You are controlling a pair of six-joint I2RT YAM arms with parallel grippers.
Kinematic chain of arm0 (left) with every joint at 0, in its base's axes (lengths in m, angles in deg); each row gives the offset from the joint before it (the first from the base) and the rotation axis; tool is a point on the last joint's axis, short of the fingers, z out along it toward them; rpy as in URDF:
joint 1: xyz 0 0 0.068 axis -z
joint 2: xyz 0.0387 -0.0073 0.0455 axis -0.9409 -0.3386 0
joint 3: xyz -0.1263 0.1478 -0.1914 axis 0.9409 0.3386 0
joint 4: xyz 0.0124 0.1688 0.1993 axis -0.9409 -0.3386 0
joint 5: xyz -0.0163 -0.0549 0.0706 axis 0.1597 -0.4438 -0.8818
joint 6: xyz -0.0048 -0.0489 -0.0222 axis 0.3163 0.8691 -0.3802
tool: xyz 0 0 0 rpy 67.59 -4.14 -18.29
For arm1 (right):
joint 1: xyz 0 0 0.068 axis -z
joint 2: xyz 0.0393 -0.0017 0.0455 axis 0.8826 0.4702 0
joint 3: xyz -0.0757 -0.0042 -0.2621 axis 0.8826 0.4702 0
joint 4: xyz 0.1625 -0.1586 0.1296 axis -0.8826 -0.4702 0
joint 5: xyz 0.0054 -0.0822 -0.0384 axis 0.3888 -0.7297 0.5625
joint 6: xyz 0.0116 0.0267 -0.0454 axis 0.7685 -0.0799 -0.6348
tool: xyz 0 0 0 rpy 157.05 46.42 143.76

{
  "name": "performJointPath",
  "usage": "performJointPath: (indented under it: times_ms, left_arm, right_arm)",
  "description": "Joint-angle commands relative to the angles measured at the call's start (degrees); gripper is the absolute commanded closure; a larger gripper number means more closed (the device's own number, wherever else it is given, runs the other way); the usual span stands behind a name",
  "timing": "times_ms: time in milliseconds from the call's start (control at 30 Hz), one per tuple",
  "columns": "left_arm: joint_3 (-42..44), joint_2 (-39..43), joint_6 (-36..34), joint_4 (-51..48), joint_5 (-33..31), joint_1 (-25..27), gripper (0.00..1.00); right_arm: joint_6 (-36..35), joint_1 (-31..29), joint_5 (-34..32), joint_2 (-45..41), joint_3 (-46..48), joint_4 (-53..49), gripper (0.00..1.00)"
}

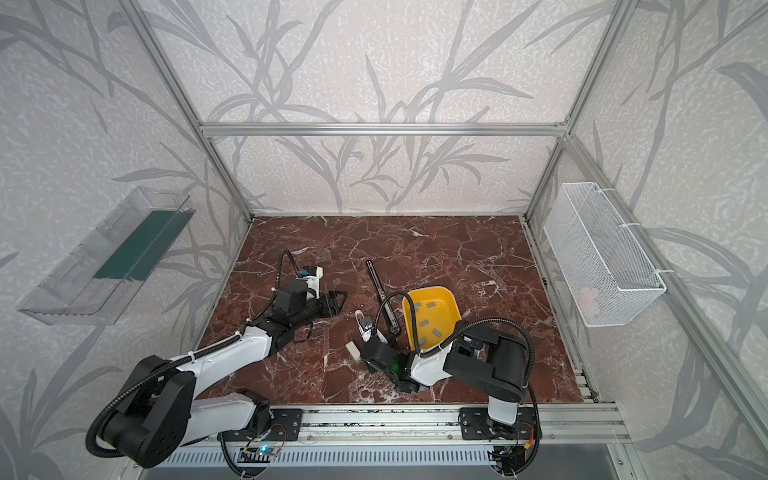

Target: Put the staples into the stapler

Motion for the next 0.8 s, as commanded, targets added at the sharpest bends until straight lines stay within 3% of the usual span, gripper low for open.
performJointPath:
  times_ms: [0, 367, 767]
  left_arm:
    - [-1.83, -0.41, 0.3, -0.18, -0.7, -0.25, 0.34]
    - [-1.87, 0.05, 1.78, -3.14, -7.14, -0.86, 0.36]
    - [-2.23, -0.45, 2.05, -3.01, -7.42, -1.04, 0.38]
  right_arm:
    - [-0.49, 0.17, 2.04, 0.95, 2.38, -5.77, 0.71]
    - [0.21, 0.11, 1.91, 0.89, 2.64, -3.3, 0.71]
    - [-1.09, 0.1, 3.22, 4.07, 4.68, 7.09, 0.72]
